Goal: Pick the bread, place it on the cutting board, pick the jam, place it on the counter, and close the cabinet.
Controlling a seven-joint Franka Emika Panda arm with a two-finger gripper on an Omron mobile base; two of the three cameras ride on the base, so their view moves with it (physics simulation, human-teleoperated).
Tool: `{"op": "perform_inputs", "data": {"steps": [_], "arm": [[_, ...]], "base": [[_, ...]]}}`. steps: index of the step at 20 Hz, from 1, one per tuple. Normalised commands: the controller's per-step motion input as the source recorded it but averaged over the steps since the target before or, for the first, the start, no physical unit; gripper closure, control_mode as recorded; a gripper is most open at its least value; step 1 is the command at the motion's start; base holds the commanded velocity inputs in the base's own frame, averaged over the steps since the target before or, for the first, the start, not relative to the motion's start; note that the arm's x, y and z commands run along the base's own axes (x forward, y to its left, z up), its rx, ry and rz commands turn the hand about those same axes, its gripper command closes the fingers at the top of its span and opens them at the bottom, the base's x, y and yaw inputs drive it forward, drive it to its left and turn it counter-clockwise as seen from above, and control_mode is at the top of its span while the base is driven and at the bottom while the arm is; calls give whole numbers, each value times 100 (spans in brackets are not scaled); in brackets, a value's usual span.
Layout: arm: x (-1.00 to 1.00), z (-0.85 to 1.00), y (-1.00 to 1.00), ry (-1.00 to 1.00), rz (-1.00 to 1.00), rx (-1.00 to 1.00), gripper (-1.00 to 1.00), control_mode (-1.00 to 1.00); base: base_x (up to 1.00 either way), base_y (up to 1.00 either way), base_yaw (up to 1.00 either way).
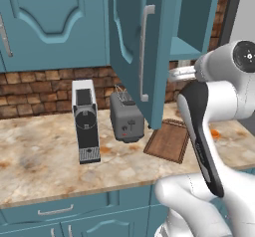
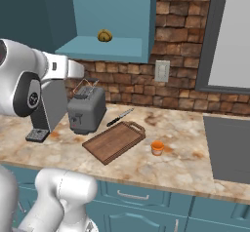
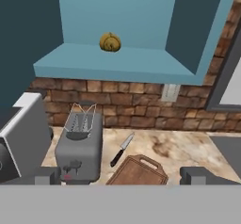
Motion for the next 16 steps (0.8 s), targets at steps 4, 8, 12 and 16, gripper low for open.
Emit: {"op": "perform_inputs", "data": {"steps": [4, 8, 12, 16], "arm": [[21, 15, 6, 0, 0, 0, -100, -100], [17, 16, 0, 0, 0, 0, -100, -100], [18, 14, 0, 0, 0, 0, -100, -100], [14, 3, 0, 0, 0, 0, -100, -100]], "base": [[0, 0, 0], [0, 0, 0], [0, 0, 0], [0, 0, 0]]}}
